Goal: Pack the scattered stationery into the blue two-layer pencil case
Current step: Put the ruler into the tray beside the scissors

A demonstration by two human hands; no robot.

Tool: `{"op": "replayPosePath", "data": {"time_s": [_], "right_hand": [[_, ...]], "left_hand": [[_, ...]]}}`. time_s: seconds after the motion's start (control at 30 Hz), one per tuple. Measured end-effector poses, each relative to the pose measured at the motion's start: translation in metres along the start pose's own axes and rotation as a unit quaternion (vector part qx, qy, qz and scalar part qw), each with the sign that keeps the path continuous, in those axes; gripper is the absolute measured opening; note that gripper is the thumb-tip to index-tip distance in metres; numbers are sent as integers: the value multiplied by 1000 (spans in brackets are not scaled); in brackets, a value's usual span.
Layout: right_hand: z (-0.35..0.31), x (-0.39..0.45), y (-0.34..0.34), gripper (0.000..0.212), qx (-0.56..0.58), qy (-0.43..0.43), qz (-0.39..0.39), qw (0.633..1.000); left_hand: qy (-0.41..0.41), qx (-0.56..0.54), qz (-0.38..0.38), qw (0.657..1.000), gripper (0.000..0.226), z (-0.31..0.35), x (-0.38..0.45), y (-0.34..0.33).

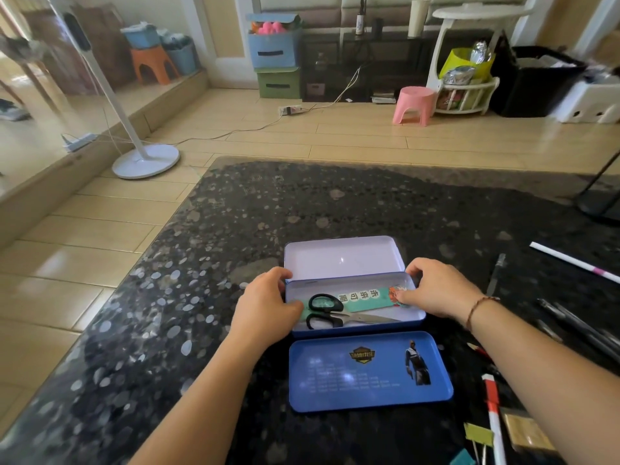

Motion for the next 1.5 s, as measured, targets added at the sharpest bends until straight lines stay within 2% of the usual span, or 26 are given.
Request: {"op": "replayPosePath", "data": {"time_s": [0.17, 0.37, 0.43, 0.5, 0.57, 0.6, 0.67, 0.73, 0.93, 1.1, 1.2, 1.37, 1.43, 1.5], "right_hand": [[7, 3, -6, 25, -3, 0, 29, 1000], [8, 3, -7, 22, -21, 0, 36, 999], [8, 1, -8, 21, -30, -4, 43, 999], [2, -8, -2, 30, -56, -4, 62, 996], [-15, -23, 11, 44, -98, 39, 118, 987], [-30, -31, 13, 42, -101, 83, 128, 983], [-59, -43, -5, 34, -103, 155, 55, 981], [-76, -47, -34, 35, -146, 169, -35, 974], [-89, -33, -58, 22, -155, 174, -60, 970], [-104, -35, -69, 18, -158, 242, -29, 957], [-108, -33, -74, 18, -139, 250, -7, 958], [-97, -50, -59, 32, -102, 267, 32, 958], [-84, -65, -36, 31, -66, 279, 75, 955], [-61, -84, -10, 27, -37, 282, 112, 952]], "left_hand": [[-15, 51, -56, 997, 52, 2, 5, -7], [29, 67, 33, 997, 27, 5, 1, 0], [28, 70, 45, 996, 24, 6, -1, 1], [14, 64, 41, 997, 27, 5, -1, 0], [4, 48, 37, 998, 32, 1, -2, 0], [-1, 39, 39, 998, 35, 0, -2, 0], [-12, 32, 50, 998, 35, -1, -4, 1], [-15, 33, 58, 998, 34, 0, -5, 1], [-10, 26, 70, 997, 31, 1, -6, 4], [4, -2, 77, 997, 23, -5, -4, 5], [2, 5, 71, 997, 25, -4, -3, 4], [-21, 64, 63, 996, 35, 6, -10, 8], [-46, 107, 87, 989, 40, 16, -16, 13], [-103, 134, 136, 976, 41, 35, -26, 19]]}}
Point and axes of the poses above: each hand's wrist, its own x-axis towards the middle knuckle, its own y-axis out of the back of the hand, z = x × y, the point moved 8 cm from there along x, towards the middle knuckle, and after that the axes turned 14 degrees about x, right-handed, at the moved point
